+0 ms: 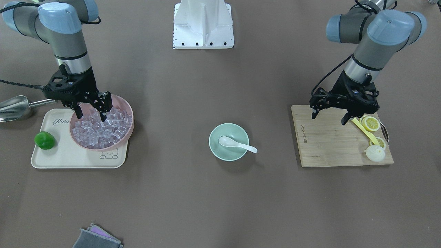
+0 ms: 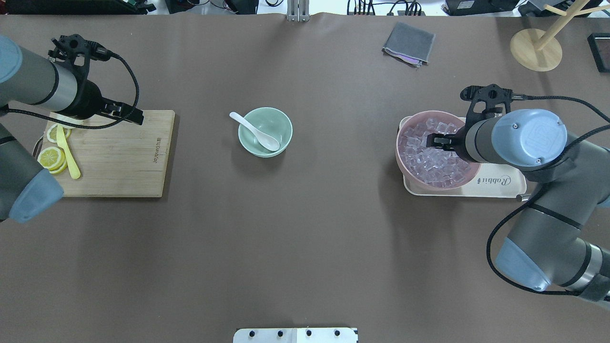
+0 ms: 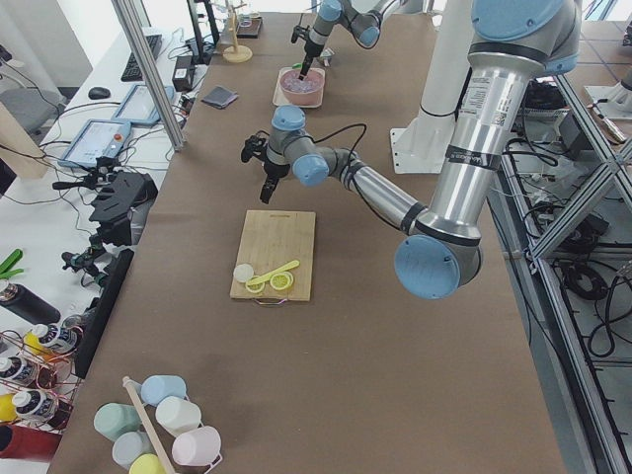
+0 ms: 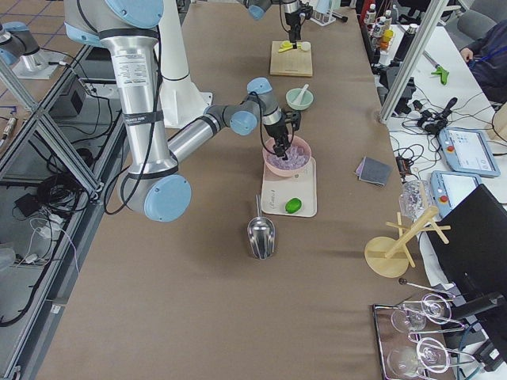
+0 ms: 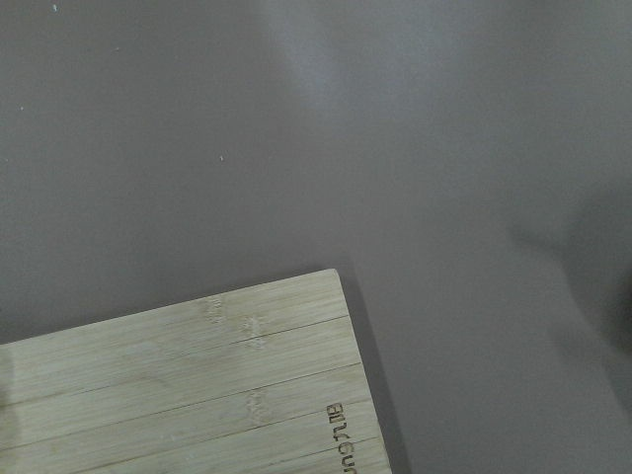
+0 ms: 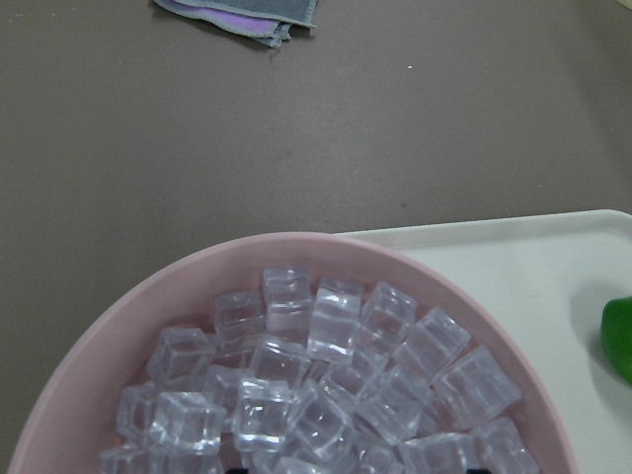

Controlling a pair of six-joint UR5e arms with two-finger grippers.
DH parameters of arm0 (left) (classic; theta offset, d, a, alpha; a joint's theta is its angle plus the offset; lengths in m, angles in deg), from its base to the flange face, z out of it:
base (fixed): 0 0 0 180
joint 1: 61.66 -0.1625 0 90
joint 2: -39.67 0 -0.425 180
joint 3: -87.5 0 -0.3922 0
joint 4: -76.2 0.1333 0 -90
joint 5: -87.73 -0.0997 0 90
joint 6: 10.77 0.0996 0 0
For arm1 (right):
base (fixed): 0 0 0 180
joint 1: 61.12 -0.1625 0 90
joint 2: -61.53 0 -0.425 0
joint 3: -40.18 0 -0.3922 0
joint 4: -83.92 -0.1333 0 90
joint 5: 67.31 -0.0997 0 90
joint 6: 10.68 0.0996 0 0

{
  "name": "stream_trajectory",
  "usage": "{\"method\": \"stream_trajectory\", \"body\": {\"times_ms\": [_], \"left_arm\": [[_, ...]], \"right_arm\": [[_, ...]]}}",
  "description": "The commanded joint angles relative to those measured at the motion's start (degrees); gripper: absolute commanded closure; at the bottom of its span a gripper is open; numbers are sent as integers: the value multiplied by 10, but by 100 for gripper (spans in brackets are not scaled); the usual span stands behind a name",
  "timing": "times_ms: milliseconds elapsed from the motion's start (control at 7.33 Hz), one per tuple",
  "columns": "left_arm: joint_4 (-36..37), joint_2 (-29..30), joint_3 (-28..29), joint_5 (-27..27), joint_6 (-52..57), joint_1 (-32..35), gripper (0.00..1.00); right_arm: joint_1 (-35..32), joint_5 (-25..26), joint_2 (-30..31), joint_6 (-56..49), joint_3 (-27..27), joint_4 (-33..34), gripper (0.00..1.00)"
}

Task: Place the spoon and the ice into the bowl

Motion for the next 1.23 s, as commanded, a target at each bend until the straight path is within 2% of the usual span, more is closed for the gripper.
{"method": "stream_trajectory", "body": {"times_ms": [0,409,1091], "left_arm": [[0,-6,0,0,2,1,2],[-8,-12,0,0,2,1,1],[-8,-14,0,0,0,1,1]], "right_arm": [[18,25,-12,4,17,1,25],[27,34,-20,4,28,8,36],[43,48,-22,4,30,17,39]]}}
